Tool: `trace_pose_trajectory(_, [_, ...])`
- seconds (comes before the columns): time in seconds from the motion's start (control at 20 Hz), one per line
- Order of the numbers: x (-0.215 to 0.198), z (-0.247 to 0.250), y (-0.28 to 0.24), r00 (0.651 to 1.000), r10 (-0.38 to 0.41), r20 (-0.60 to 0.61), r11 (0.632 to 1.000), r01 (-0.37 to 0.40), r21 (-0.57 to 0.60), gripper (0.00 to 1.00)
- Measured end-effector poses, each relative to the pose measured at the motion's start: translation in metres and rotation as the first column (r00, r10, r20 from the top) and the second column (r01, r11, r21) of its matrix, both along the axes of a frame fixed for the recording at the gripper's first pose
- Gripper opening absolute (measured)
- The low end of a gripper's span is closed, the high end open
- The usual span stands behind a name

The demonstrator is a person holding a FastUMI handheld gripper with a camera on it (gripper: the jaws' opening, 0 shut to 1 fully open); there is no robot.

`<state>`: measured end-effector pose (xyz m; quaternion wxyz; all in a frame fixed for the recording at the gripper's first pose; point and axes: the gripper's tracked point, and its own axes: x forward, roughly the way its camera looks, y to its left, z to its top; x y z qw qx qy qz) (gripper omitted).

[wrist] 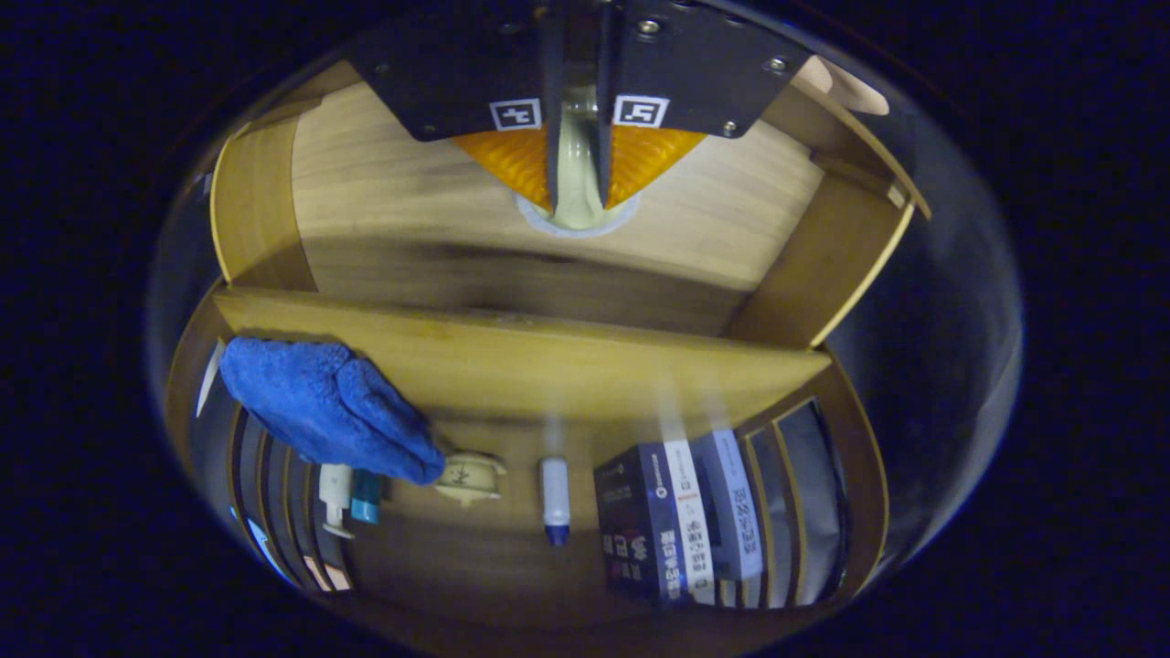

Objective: Pull open the drawer, take out the items inside it, and place them on the countertop above the cabinet.

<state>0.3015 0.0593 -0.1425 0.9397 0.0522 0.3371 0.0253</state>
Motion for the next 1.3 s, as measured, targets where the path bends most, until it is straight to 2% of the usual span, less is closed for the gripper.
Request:
trace_pose_trajectory(0.3, [0.0, 0.065, 0.008, 0.992, 0.008, 0.125, 0.998, -0.016, 0.065, 0.15])
trace_pose_trajectory(0.65, [0.043, 0.12, -0.004, 0.962, -0.067, 0.264, 0.997, 0.053, 0.06, 0.15])
trace_pose_trajectory(1.0, [0.097, 0.107, -0.006, 0.955, -0.115, 0.272, 0.993, 0.12, -0.002, 0.14])
trace_pose_trajectory(1.3, [0.127, 0.1, -0.007, 0.958, -0.121, 0.258, 0.99, 0.137, -0.043, 0.15])
